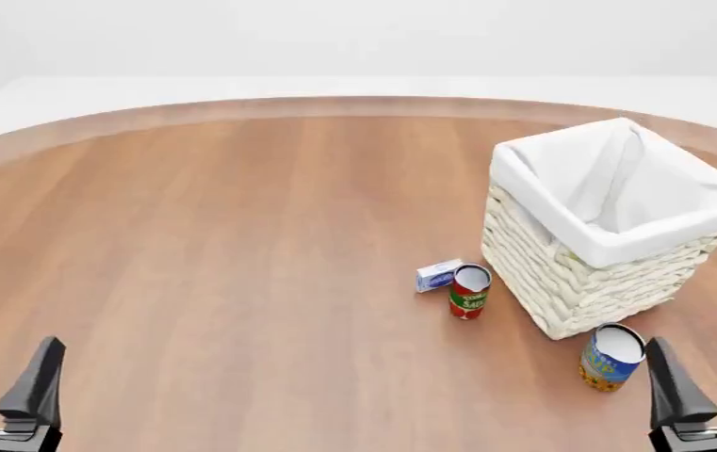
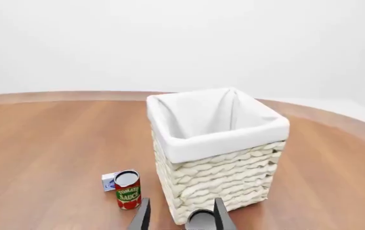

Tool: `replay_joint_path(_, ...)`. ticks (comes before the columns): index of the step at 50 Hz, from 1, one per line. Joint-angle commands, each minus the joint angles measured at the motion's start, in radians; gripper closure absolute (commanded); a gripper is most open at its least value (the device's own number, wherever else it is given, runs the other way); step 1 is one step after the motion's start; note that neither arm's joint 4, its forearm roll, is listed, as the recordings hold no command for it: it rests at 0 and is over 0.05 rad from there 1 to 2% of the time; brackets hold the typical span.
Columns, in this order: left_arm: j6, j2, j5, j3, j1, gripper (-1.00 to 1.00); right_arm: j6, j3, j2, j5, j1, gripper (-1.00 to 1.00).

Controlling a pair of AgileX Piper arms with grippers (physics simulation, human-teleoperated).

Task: Pick up the alphabet soup and the cream cheese box, and put them in the basket.

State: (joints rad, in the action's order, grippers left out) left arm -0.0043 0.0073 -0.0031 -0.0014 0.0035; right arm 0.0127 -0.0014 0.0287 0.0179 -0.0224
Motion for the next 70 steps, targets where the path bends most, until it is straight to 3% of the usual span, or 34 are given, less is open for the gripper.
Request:
replay_joint_path(1, 0.004, 0.000, 0.001, -0.003, -0.003, -1.00, -0.015, -0.003, -0.010, -0.024, 0.015, -1.00)
replay_joint_path(20, 0.004, 0.000, 0.001, -0.003, -0.003, -1.00, -0.032, 0.000, 0.065, -0.090, 0.034, -1.00)
replay_joint_path(31, 0.005, 0.000, 0.001, -0.003, -0.003, -1.00, 0.020, -0.014, 0.038, -0.186, 0.052, -1.00)
replay_joint_path(42, 0.004, 0.000, 0.001, -0.003, -0.003, -1.00, 0.012, -0.015, 0.067, -0.222, 0.073, -1.00)
replay_joint_path(70, 0.004, 0.000, 0.001, -0.003, -0.003, -1.00, 0.000, 0.001, 0.320, -0.098, 0.068, -1.00)
